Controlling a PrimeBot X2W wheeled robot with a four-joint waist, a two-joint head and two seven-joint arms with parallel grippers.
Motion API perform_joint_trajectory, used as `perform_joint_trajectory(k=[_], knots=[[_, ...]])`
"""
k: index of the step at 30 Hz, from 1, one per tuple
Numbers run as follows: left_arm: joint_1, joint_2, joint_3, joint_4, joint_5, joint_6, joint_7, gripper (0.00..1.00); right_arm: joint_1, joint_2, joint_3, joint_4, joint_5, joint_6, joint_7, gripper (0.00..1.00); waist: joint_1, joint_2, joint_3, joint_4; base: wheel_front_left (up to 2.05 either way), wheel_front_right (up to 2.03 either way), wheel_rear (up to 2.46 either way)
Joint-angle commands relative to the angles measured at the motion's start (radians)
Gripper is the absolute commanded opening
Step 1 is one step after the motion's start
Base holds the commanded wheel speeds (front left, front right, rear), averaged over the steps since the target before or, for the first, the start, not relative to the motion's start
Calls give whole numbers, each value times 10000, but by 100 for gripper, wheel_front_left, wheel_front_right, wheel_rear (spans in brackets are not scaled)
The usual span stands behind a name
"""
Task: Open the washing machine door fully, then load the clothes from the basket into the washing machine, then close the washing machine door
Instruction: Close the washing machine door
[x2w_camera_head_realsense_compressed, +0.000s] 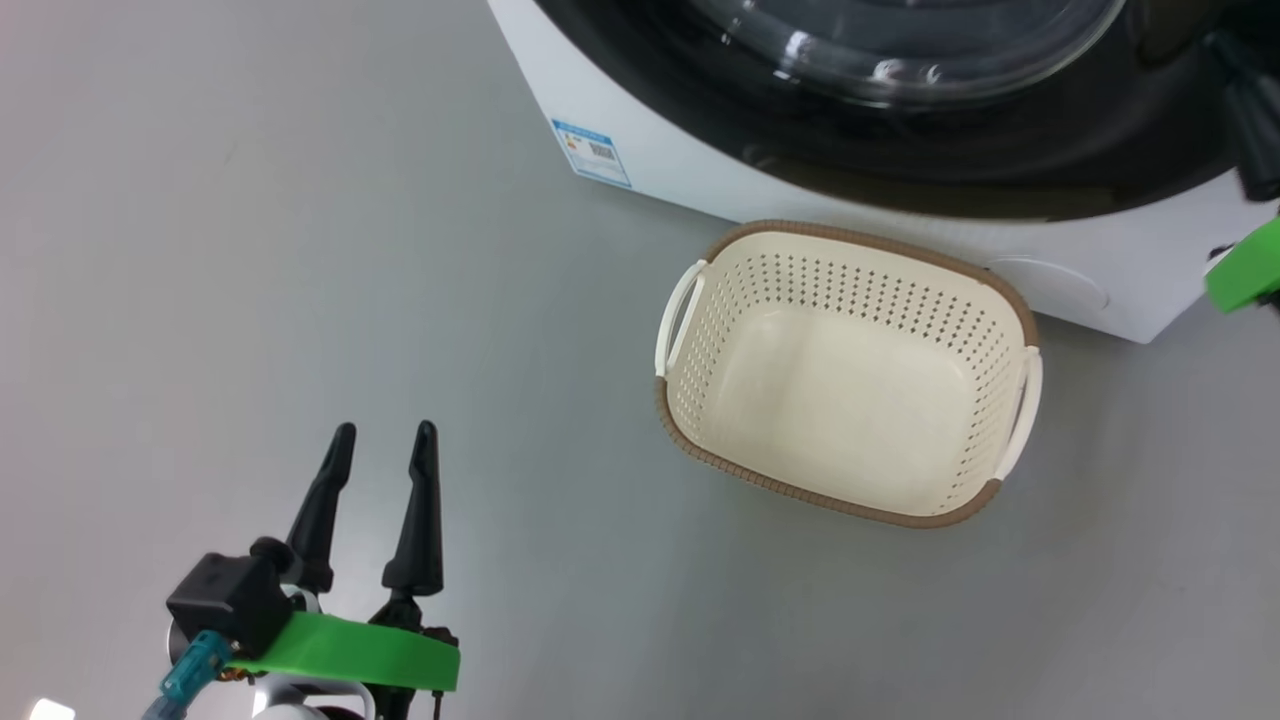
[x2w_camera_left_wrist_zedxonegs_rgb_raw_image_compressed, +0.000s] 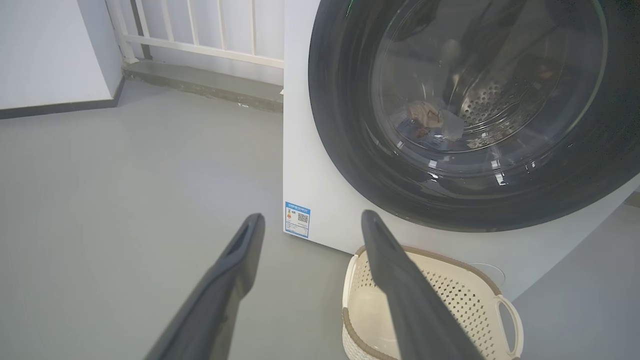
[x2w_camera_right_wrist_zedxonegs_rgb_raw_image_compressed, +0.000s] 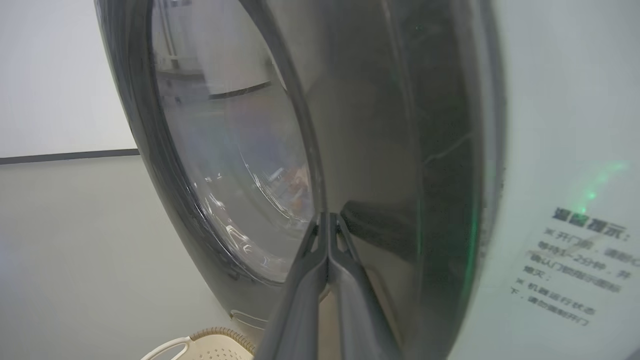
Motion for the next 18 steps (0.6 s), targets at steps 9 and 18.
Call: perform_joint_trajectory(k=[9, 18], knots=[[-250, 173, 333, -344, -103, 165, -63, 100, -991, -312, -339, 997, -70, 2, -48, 0, 0, 0, 157, 90, 0, 0, 0], [-267, 173, 336, -254, -15, 159, -63, 100, -729, 182, -338, 1084, -153, 2, -48, 0, 0, 0, -142, -107, 0, 0, 0]])
